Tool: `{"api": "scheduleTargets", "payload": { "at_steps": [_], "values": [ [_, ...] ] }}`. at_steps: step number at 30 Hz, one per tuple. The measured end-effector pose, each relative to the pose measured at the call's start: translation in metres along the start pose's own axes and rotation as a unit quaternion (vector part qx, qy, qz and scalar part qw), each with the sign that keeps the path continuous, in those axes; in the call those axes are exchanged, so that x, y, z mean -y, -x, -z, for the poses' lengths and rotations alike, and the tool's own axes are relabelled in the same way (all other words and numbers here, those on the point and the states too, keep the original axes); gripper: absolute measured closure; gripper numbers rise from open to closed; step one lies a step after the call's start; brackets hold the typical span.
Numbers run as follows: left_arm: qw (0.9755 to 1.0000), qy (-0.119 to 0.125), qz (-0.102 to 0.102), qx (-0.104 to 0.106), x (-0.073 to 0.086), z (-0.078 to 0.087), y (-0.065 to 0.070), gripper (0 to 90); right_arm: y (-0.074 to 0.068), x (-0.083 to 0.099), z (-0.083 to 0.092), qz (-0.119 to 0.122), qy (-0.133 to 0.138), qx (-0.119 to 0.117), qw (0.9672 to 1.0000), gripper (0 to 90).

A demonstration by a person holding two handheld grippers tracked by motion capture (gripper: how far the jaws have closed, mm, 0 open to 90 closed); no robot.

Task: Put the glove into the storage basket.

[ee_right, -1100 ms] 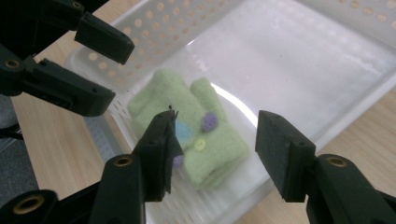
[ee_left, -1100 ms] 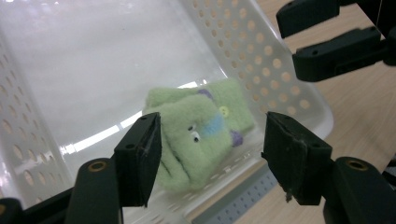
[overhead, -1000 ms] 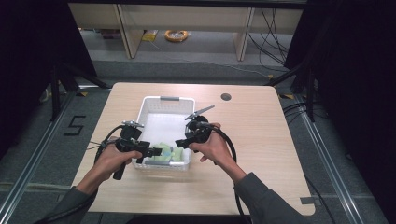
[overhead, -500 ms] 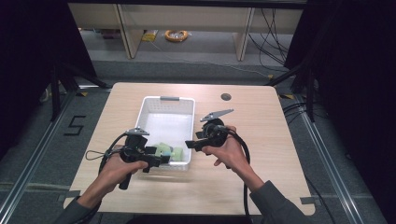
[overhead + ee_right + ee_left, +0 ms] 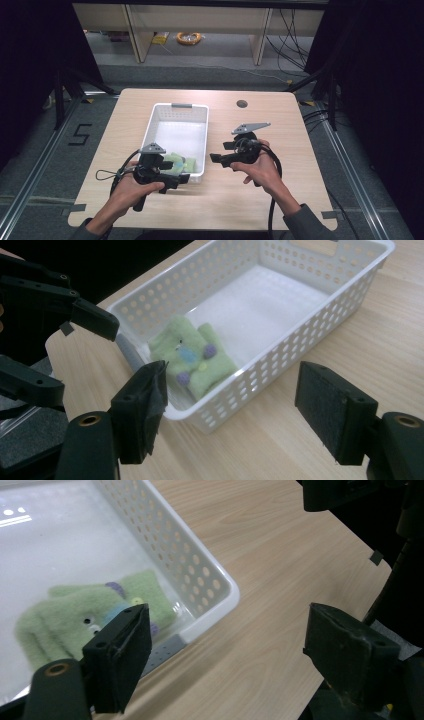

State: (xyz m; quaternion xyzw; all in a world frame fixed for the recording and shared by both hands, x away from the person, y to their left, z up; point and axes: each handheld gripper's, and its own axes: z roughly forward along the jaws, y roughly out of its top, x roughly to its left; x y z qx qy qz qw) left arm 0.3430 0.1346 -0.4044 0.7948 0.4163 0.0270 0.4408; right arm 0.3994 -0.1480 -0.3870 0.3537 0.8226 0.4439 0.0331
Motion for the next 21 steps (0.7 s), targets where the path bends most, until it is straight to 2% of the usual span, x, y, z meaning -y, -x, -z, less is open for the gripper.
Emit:
{"api": "scheduleTargets", "payload": {
  "at_steps": [1, 4, 6, 7, 8, 10, 11, 12, 13, 15, 16, 17, 20, 21],
  "values": [
    [0.9999, -0.005, -0.009, 0.003, 0.000, 0.000, 0.001, 17.3, 0.000, 0.001, 0.002, -0.002, 0.000, 0.001, 1.0000, 29.6],
    [0.9999, 0.001, -0.011, 0.006, 0.002, -0.003, 0.006, 16.7, 0.003, 0.006, 0.007, -0.011, 0.005, 0.001, 0.9999, 28.6],
    [0.9999, 0.001, -0.011, 0.009, 0.003, -0.004, 0.008, 16.6, 0.005, 0.008, 0.011, -0.001, 0.008, 0.003, 1.0000, 27.8],
    [0.9998, -0.002, -0.015, 0.015, 0.004, -0.006, 0.011, 16.4, 0.005, 0.010, 0.014, -0.008, 0.006, 0.010, 0.9999, 27.8],
    [0.9998, -0.002, -0.015, 0.015, 0.004, -0.006, 0.011, 16.2, 0.005, 0.012, 0.015, -0.011, 0.008, 0.006, 0.9999, 27.7],
    [0.9997, 0.001, -0.016, 0.017, 0.006, -0.009, 0.015, 16.1, 0.008, 0.015, 0.018, 0.001, 0.016, 0.007, 0.9998, 26.7],
    [0.9997, 0.001, -0.018, 0.019, 0.007, -0.009, 0.016, 16.1, 0.008, 0.016, 0.021, -0.009, 0.017, 0.006, 0.9998, 26.4],
    [0.9996, 0.004, -0.017, 0.021, 0.007, -0.010, 0.017, 16.1, 0.010, 0.018, 0.022, -0.006, 0.020, 0.006, 0.9998, 26.3],
    [0.9995, 0.006, -0.017, 0.028, 0.008, -0.011, 0.018, 16.0, 0.009, 0.020, 0.025, -0.019, 0.019, 0.009, 0.9996, 26.2],
    [0.9993, 0.005, -0.020, 0.031, 0.009, -0.013, 0.020, 16.0, 0.011, 0.024, 0.028, -0.021, 0.024, 0.010, 0.9994, 25.6],
    [0.9993, 0.006, -0.020, 0.030, 0.010, -0.014, 0.021, 16.0, 0.014, 0.026, 0.029, -0.007, 0.030, 0.009, 0.9995, 25.4],
    [0.9994, 0.008, -0.022, 0.025, 0.011, -0.015, 0.023, 16.1, 0.015, 0.028, 0.031, -0.013, 0.030, 0.014, 0.9994, 25.2],
    [0.9991, 0.008, -0.023, 0.036, 0.013, -0.018, 0.026, 16.1, 0.014, 0.034, 0.036, -0.029, 0.031, 0.012, 0.9990, 24.5],
    [0.9988, 0.007, -0.026, 0.040, 0.014, -0.019, 0.026, 16.1, 0.015, 0.036, 0.038, -0.023, 0.034, 0.012, 0.9991, 24.4]
  ]
}}
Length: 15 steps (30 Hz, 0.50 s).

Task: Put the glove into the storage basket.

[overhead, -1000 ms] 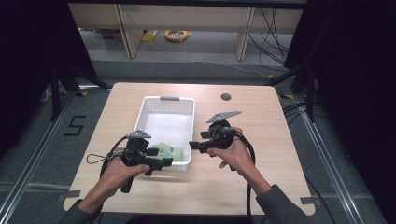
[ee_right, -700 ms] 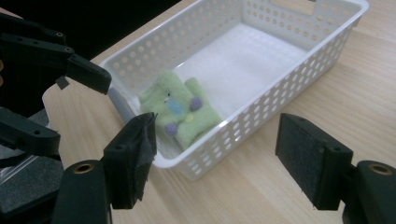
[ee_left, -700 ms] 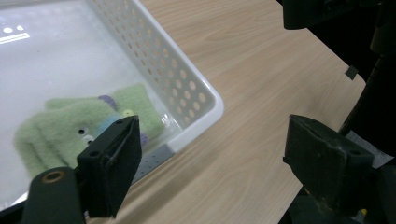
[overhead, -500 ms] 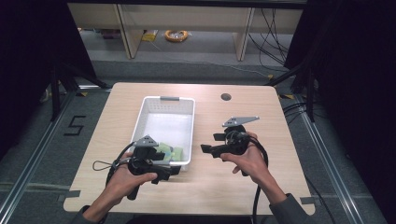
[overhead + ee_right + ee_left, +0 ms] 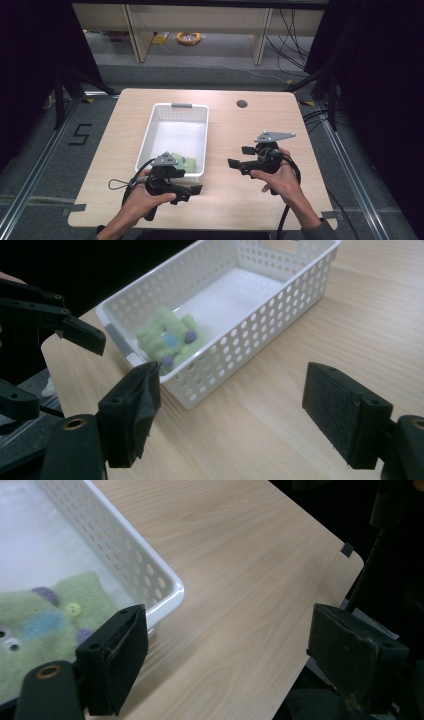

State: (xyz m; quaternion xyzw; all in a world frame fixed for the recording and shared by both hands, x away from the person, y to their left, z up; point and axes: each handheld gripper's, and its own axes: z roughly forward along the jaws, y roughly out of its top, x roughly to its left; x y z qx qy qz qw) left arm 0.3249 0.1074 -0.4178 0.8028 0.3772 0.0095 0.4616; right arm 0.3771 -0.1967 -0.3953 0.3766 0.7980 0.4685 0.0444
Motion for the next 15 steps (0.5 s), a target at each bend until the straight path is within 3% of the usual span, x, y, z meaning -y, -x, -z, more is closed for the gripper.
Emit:
{"api": "scheduleTargets", "payload": {
  "at_steps": [1, 3, 5, 8, 9, 10, 13, 14, 15],
  "values": [
    [1.0000, 0.000, 0.000, 0.000, 0.000, 0.000, 0.000, 16.1, 0.003, 0.002, 0.001, 0.015, 0.006, 0.002, 0.9999, 24.3],
    [1.0000, 0.001, 0.002, -0.004, 0.003, -0.004, 0.003, 16.1, 0.001, 0.005, 0.003, -0.006, 0.003, 0.002, 1.0000, 24.1],
    [1.0000, 0.000, 0.004, -0.004, 0.005, -0.007, 0.005, 16.1, 0.004, 0.008, 0.004, 0.002, 0.005, 0.003, 1.0000, 24.0],
    [1.0000, -0.004, 0.001, 0.003, 0.007, -0.009, 0.005, 16.1, 0.004, 0.013, 0.007, -0.010, 0.006, 0.000, 0.9999, 23.7],
    [1.0000, -0.003, 0.003, 0.003, 0.008, -0.009, 0.005, 16.1, 0.006, 0.014, 0.007, 0.001, 0.011, 0.003, 0.9999, 23.6],
    [1.0000, 0.000, 0.002, 0.004, 0.009, -0.010, 0.006, 16.1, 0.005, 0.015, 0.008, -0.010, 0.009, 0.001, 0.9999, 23.6],
    [1.0000, -0.001, 0.001, 0.002, 0.010, -0.010, 0.007, 16.1, 0.007, 0.020, 0.009, -0.008, 0.009, 0.000, 0.9999, 23.3],
    [1.0000, -0.001, -0.003, 0.001, 0.012, -0.010, 0.007, 16.1, 0.005, 0.021, 0.010, -0.020, 0.009, 0.000, 0.9998, 23.3],
    [1.0000, 0.000, -0.005, 0.000, 0.013, -0.010, 0.008, 16.1, 0.006, 0.022, 0.010, -0.008, 0.013, 0.004, 0.9999, 23.2]
  ]
}}
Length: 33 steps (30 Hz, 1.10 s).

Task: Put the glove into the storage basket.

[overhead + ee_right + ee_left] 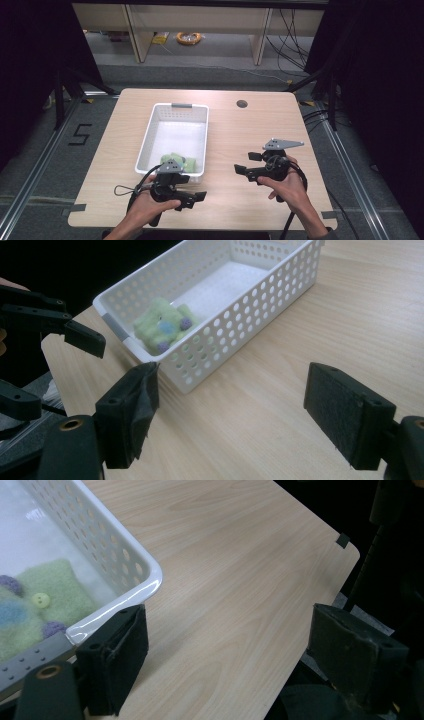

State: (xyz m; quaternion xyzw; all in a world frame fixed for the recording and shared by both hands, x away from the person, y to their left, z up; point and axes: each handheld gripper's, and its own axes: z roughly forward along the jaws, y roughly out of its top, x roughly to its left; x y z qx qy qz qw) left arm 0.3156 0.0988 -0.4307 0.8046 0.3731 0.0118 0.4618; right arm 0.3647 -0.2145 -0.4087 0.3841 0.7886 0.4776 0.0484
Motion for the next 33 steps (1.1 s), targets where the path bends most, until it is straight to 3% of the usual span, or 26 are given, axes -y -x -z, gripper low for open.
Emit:
{"api": "scheduleTargets", "payload": {
  "at_steps": [5, 8, 9, 10, 16, 17, 18, 19, 20, 22, 24, 26, 27, 31, 32, 33],
  "values": [
    [0.9999, 0.002, -0.007, -0.009, 0.007, -0.002, 0.002, 16.1, -0.003, 0.010, 0.002, 0.003, 0.001, -0.003, 1.0000, 22.5],
    [1.0000, 0.001, -0.004, -0.001, 0.010, -0.004, 0.002, 16.1, -0.005, 0.014, 0.003, -0.002, -0.001, -0.007, 1.0000, 22.3],
    [1.0000, 0.001, -0.005, -0.002, 0.012, -0.004, 0.002, 16.1, -0.004, 0.018, 0.004, 0.014, 0.004, -0.004, 0.9999, 21.9],
    [1.0000, 0.001, -0.008, -0.003, 0.013, -0.004, 0.003, 16.1, -0.006, 0.020, 0.003, 0.005, 0.004, -0.008, 0.9999, 21.7],
    [0.9999, -0.001, -0.013, -0.005, 0.022, -0.008, 0.006, 16.1, -0.010, 0.030, 0.003, 0.034, 0.006, -0.005, 0.9994, 21.1],
    [1.0000, 0.001, -0.009, -0.001, 0.023, -0.010, 0.006, 16.2, -0.013, 0.032, 0.003, 0.020, 0.002, -0.006, 0.9998, 21.0],
    [1.0000, -0.003, -0.009, -0.002, 0.025, -0.010, 0.007, 16.2, -0.011, 0.033, 0.002, 0.034, 0.003, -0.003, 0.9994, 21.0],
    [1.0000, -0.002, -0.008, 0.001, 0.027, -0.011, 0.008, 16.1, -0.014, 0.035, 0.002, 0.021, -0.004, -0.009, 0.9997, 21.0],
    [0.9999, -0.005, -0.010, 0.002, 0.028, -0.012, 0.007, 16.1, -0.012, 0.036, 0.001, 0.038, -0.001, -0.005, 0.9993, 20.9],
    [0.9999, -0.010, -0.012, -0.002, 0.032, -0.013, 0.008, 16.1, -0.015, 0.039, 0.001, 0.021, -0.009, -0.008, 0.9997, 20.9],
    [0.9998, -0.014, -0.014, -0.005, 0.037, -0.015, 0.009, 16.1, -0.013, 0.043, 0.001, 0.037, -0.004, -0.005, 0.9993, 20.8],
    [0.9997, -0.020, -0.013, -0.001, 0.040, -0.017, 0.008, 16.2, -0.015, 0.047, 0.001, 0.024, -0.006, -0.011, 0.9996, 20.7],
    [0.9997, -0.020, -0.010, -0.002, 0.042, -0.018, 0.009, 16.2, -0.014, 0.049, 0.000, 0.036, -0.004, -0.004, 0.9993, 20.7],
    [0.9995, -0.026, -0.012, -0.009, 0.048, -0.019, 0.009, 16.2, -0.014, 0.058, -0.001, 0.035, -0.008, -0.009, 0.9993, 20.4],
    [0.9995, -0.025, -0.018, -0.008, 0.049, -0.019, 0.009, 16.2, -0.015, 0.061, -0.001, 0.027, -0.013, -0.009, 0.9995, 20.3],
    [0.9994, -0.023, -0.023, -0.012, 0.052, -0.021, 0.009, 16.2, -0.013, 0.066, 0.000, 0.036, -0.019, -0.004, 0.9992, 20.2]
  ]
}}
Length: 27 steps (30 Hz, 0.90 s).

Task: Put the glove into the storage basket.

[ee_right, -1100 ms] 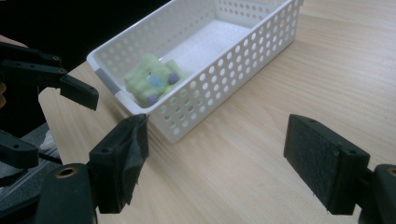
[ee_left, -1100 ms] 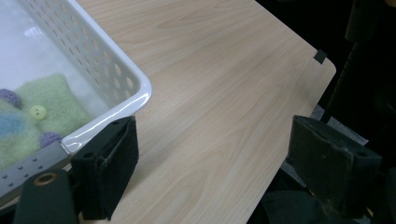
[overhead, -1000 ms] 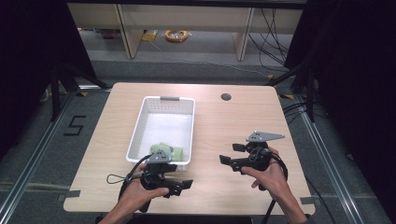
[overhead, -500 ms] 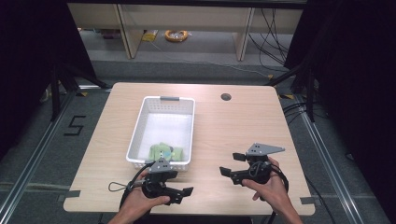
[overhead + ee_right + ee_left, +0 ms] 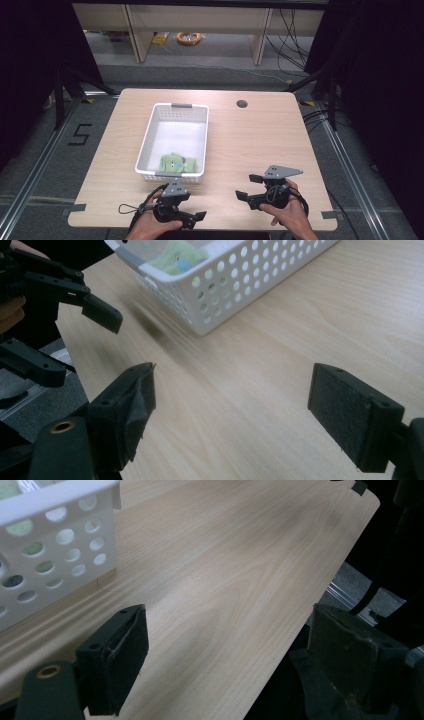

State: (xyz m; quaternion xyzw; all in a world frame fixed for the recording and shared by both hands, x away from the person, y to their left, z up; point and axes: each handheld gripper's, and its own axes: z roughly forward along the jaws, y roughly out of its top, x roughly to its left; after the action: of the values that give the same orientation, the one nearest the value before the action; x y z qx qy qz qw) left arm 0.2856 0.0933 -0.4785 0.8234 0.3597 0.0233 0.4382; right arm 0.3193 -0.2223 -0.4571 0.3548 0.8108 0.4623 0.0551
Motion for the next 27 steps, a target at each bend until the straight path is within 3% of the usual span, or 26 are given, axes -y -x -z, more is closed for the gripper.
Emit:
{"api": "scheduleTargets", "payload": {
  "at_steps": [1, 2, 3, 4, 5, 6, 7, 8, 9, 11, 13, 16, 17, 18, 20, 21, 23, 24, 26, 27],
  "values": [
    [1.0000, -0.003, -0.004, -0.004, 0.002, -0.001, 0.000, 16.2, -0.002, 0.002, -0.001, -0.015, 0.002, -0.009, 0.9999, 20.2],
    [0.9999, -0.010, -0.009, -0.004, 0.003, -0.001, 0.000, 16.1, 0.001, 0.005, -0.001, 0.001, 0.003, -0.007, 1.0000, 20.2],
    [0.9999, -0.008, -0.008, -0.006, 0.004, -0.002, 0.001, 16.2, -0.002, 0.007, 0.000, -0.013, -0.005, -0.006, 0.9999, 20.2],
    [1.0000, -0.006, -0.006, -0.004, 0.005, -0.003, 0.002, 16.1, 0.001, 0.009, -0.001, 0.001, 0.003, -0.008, 1.0000, 20.2],
    [0.9999, -0.010, -0.012, -0.006, 0.006, -0.004, 0.002, 16.2, -0.001, 0.011, 0.000, -0.007, -0.005, -0.004, 1.0000, 20.2],
    [0.9999, -0.010, -0.003, -0.007, 0.008, -0.005, 0.003, 16.2, 0.002, 0.012, -0.001, 0.007, 0.001, -0.010, 0.9999, 20.1],
    [0.9997, -0.017, -0.019, -0.006, 0.008, -0.004, 0.002, 16.2, 0.002, 0.013, 0.001, 0.010, -0.005, -0.013, 0.9999, 20.2],
    [0.9998, -0.014, -0.016, -0.006, 0.009, -0.005, 0.002, 16.2, -0.002, 0.016, 0.002, -0.016, -0.009, -0.004, 0.9998, 20.1],
    [0.9999, -0.012, -0.011, -0.004, 0.010, -0.006, 0.003, 16.2, 0.001, 0.017, 0.001, 0.000, 0.001, -0.010, 1.0000, 20.1],
    [0.9999, -0.011, -0.003, -0.005, 0.011, -0.007, 0.004, 16.2, -0.001, 0.020, 0.002, -0.001, 0.005, -0.001, 1.0000, 19.9],
    [0.9993, -0.018, -0.029, -0.013, 0.013, -0.006, 0.002, 16.2, -0.003, 0.023, 0.003, -0.012, -0.005, -0.008, 0.9999, 19.3],
    [0.9993, -0.022, -0.026, -0.014, 0.017, -0.007, 0.003, 16.1, -0.003, 0.028, 0.003, 0.011, -0.010, 0.001, 0.9999, 18.3],
    [0.9997, -0.017, -0.016, -0.010, 0.018, -0.008, 0.005, 16.2, -0.007, 0.030, 0.003, -0.001, -0.014, 0.005, 0.9999, 18.2],
    [0.9990, -0.028, -0.033, -0.010, 0.019, -0.007, 0.003, 16.2, -0.005, 0.031, 0.002, 0.012, -0.012, -0.001, 0.9999, 18.2],
    [0.9993, -0.026, -0.026, -0.010, 0.022, -0.009, 0.006, 16.1, -0.008, 0.034, 0.002, 0.004, -0.020, -0.004, 0.9998, 18.1],
    [0.9989, -0.029, -0.034, -0.011, 0.023, -0.009, 0.007, 16.2, -0.007, 0.036, 0.001, 0.018, -0.015, -0.003, 0.9997, 18.1],
    [0.9991, -0.027, -0.030, -0.016, 0.024, -0.010, 0.008, 16.2, -0.010, 0.037, 0.002, 0.005, -0.023, 0.003, 0.9997, 18.0],
    [0.9984, -0.031, -0.046, -0.014, 0.025, -0.009, 0.007, 16.2, -0.011, 0.040, 0.002, 0.010, -0.025, 0.003, 0.9996, 17.9],
    [0.9986, -0.030, -0.043, -0.012, 0.026, -0.009, 0.008, 16.2, -0.008, 0.042, 0.001, 0.023, -0.025, -0.004, 0.9994, 17.8],
    [0.9984, -0.032, -0.045, -0.011, 0.027, -0.009, 0.008, 16.2, -0.011, 0.044, 0.001, 0.010, -0.031, -0.005, 0.9994, 17.8]
  ]
}}
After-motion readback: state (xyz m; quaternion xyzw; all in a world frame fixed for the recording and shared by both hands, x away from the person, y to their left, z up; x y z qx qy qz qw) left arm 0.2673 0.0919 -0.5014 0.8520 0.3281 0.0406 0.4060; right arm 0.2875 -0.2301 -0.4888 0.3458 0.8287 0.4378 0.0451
